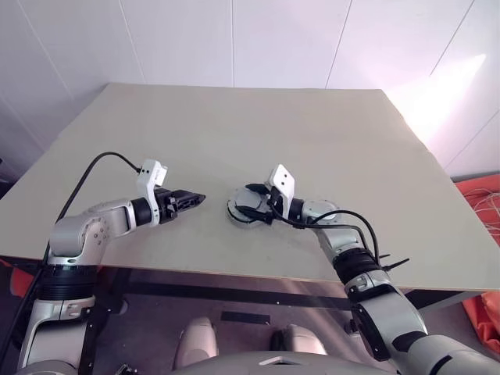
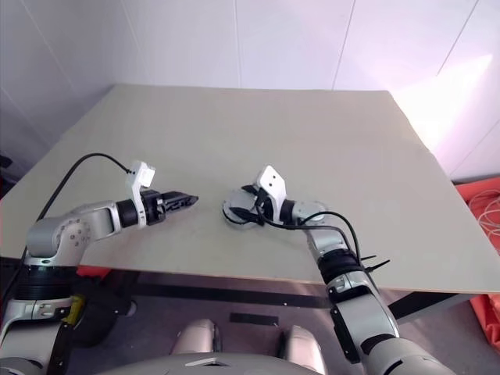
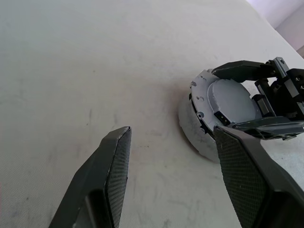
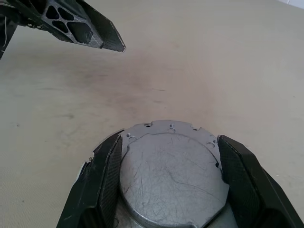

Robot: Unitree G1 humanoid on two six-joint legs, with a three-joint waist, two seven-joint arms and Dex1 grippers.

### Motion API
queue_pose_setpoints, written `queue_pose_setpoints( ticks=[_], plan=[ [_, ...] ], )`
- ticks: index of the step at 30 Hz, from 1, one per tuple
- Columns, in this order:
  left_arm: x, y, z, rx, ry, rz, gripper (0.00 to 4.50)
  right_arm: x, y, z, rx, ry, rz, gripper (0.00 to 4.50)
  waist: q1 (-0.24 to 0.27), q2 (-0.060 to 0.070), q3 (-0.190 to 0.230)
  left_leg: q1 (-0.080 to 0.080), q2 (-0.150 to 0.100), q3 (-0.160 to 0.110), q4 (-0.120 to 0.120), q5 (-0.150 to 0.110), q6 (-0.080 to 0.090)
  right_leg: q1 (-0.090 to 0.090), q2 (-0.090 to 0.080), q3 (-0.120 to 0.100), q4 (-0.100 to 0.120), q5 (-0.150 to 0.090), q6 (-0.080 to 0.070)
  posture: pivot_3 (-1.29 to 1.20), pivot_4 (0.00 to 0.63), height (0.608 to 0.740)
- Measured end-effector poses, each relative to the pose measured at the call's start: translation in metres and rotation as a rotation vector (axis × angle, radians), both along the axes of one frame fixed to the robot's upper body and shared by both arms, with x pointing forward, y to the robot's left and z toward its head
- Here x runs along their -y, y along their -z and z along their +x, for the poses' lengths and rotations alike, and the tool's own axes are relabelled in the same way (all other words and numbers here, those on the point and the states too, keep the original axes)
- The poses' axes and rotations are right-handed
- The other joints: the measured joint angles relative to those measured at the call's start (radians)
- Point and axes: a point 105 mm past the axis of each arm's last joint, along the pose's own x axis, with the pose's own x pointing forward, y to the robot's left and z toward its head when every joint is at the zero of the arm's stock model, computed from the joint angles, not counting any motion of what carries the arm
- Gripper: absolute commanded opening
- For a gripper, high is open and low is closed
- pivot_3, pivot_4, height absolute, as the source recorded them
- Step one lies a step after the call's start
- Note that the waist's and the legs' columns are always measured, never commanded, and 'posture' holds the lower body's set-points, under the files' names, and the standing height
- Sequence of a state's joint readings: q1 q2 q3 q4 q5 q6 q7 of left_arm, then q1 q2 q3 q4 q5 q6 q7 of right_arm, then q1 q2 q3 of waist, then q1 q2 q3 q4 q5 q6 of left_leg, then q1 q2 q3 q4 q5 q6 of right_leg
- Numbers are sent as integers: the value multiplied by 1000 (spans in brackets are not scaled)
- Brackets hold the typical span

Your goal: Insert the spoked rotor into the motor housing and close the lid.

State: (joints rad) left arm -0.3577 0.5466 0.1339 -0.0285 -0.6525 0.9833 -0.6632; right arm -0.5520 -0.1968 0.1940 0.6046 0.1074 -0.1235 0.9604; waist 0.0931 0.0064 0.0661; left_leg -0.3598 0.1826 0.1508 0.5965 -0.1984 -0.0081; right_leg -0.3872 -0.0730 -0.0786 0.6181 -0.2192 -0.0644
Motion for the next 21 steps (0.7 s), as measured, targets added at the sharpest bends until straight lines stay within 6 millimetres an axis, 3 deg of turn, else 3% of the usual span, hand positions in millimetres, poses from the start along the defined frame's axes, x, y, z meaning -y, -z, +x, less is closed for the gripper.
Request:
queue_pose_setpoints(
  ticks=[21],
  plan=[
    [-2,1,1,1,-8,3,2929,2,-1,-7,-43,-55,4,3082,0,0,0,-2,0,0,-2,-1,2,0,0,0,-4,0,0,0,0,740]
  ],
)
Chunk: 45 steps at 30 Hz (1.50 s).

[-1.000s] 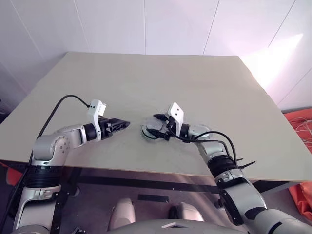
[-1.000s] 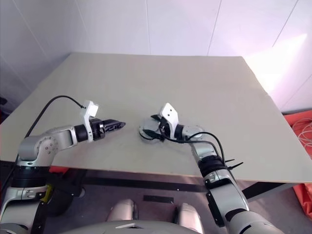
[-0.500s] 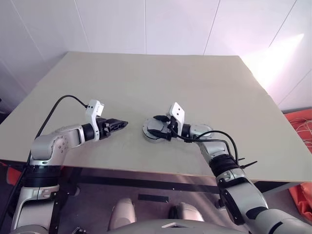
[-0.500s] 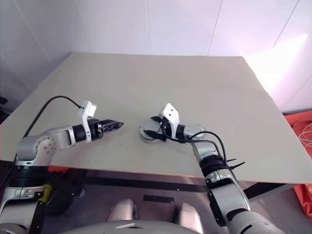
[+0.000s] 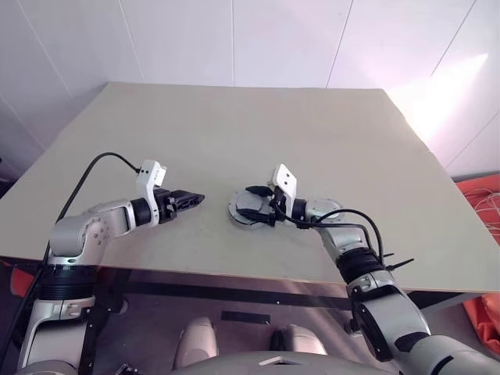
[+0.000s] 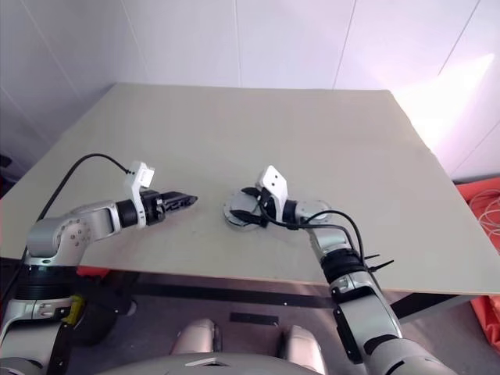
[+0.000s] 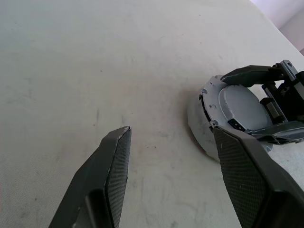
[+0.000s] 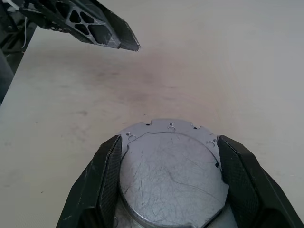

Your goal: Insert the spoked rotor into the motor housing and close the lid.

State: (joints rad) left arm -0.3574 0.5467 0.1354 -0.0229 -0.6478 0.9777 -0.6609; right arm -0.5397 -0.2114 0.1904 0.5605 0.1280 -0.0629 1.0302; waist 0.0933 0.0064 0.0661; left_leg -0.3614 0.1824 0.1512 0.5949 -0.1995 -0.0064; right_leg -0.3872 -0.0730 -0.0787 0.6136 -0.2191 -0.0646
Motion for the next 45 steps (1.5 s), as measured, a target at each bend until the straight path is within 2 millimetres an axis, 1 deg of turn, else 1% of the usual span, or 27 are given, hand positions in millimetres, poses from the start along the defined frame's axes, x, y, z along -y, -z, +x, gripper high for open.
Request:
queue_pose_setpoints(
  ticks=[18,28,36,41,45],
  plan=[
    [-3,1,0,-3,-22,4,2929,0,1,0,2,5,-11,3082,-1,0,0,1,0,0,0,0,0,0,0,0,0,0,0,0,0,740],
    [-2,2,0,-3,-25,3,2929,0,-2,-1,21,-15,-36,3082,0,0,0,0,0,0,0,0,0,0,0,0,-1,0,0,0,0,740],
    [-2,2,0,-3,-25,2,2929,1,-3,0,4,-9,-43,3082,0,0,0,-1,0,0,0,0,0,0,0,0,-1,0,0,0,0,740],
    [-2,2,0,-3,-25,2,2929,-1,-8,0,19,-12,-42,3082,-1,0,0,-1,0,0,0,0,0,-1,0,0,-1,0,0,0,0,740],
    [-2,2,0,-3,-25,2,2929,-1,-8,0,17,-12,-44,3082,-1,0,0,-1,0,0,0,0,0,-1,0,0,-1,0,0,0,0,740]
  ],
)
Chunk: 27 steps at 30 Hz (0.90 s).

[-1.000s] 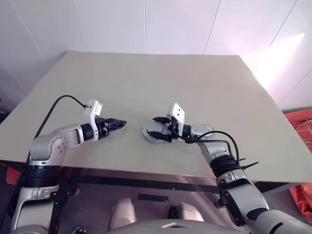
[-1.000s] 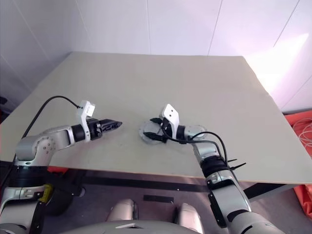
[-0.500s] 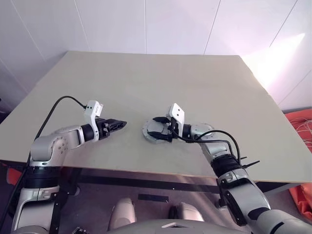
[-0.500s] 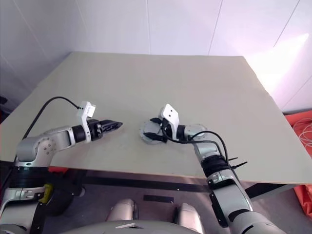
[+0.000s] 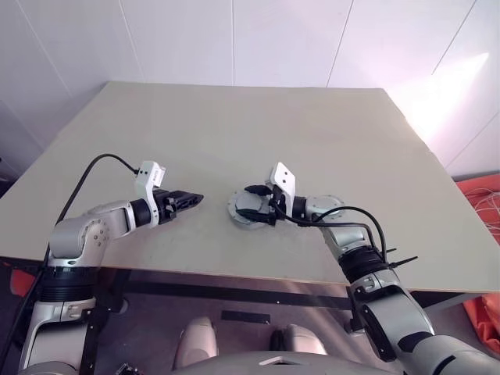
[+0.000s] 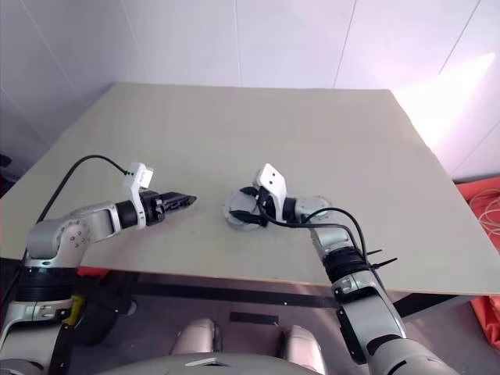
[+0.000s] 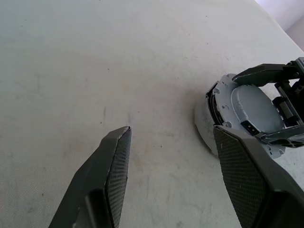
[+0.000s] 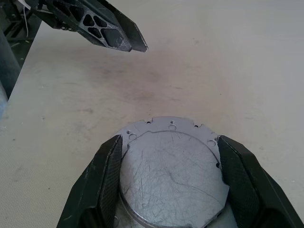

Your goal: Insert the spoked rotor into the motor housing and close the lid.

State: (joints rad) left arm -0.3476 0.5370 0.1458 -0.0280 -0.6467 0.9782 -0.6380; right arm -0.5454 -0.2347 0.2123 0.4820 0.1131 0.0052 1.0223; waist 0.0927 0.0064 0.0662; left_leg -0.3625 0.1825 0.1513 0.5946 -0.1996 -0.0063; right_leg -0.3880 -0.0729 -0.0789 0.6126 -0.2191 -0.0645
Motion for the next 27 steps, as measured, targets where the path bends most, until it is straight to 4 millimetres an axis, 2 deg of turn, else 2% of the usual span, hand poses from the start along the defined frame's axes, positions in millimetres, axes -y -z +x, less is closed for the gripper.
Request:
queue_pose_setpoints(
  ticks=[16,27],
  plan=[
    [0,0,0,-1,-1,1,2929,-2,4,8,-8,46,5,3082,-10,0,0,1,0,0,0,0,0,0,0,0,1,0,0,0,0,740],
    [-1,0,0,-1,-2,0,2929,-2,5,6,-6,21,5,3082,-19,0,0,0,0,0,0,0,0,0,0,0,0,0,0,0,0,740]
  ],
)
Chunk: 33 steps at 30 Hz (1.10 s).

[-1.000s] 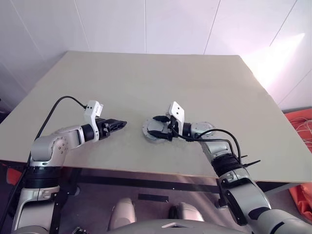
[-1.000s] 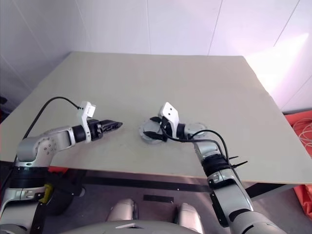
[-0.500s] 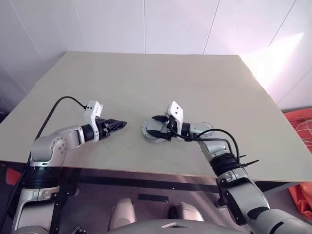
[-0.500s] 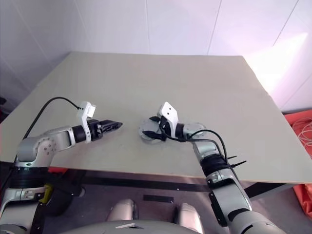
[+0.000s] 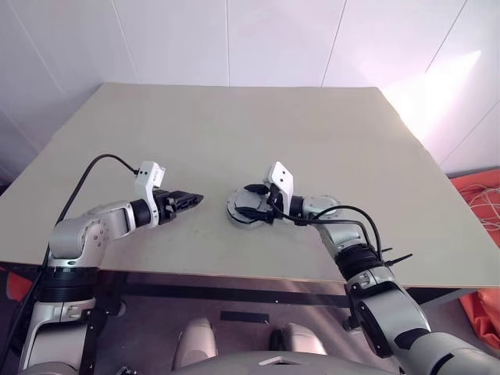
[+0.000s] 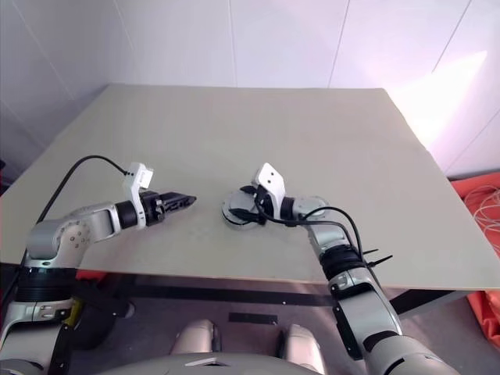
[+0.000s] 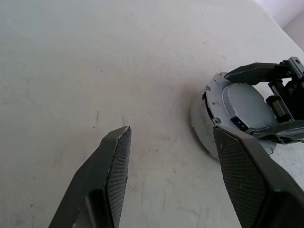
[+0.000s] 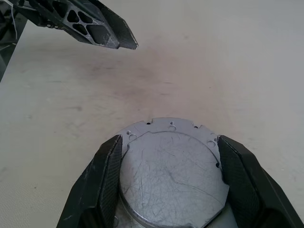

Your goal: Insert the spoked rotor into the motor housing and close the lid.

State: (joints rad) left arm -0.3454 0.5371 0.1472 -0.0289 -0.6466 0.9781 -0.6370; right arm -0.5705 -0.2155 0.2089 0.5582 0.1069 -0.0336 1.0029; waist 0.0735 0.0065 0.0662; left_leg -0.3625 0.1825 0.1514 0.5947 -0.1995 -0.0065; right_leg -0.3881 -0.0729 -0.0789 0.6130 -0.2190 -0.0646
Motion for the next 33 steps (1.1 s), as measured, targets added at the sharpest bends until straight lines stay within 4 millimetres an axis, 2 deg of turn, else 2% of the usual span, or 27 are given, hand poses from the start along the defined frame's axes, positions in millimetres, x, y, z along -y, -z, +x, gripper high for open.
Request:
queue_pose_setpoints(
  ticks=[33],
  plan=[
    [-1,-1,0,4,-5,-2,2929,4,1,-3,-8,-24,-5,3082,6,0,0,-1,0,0,0,0,0,0,0,0,0,0,0,0,0,740]
  ],
)
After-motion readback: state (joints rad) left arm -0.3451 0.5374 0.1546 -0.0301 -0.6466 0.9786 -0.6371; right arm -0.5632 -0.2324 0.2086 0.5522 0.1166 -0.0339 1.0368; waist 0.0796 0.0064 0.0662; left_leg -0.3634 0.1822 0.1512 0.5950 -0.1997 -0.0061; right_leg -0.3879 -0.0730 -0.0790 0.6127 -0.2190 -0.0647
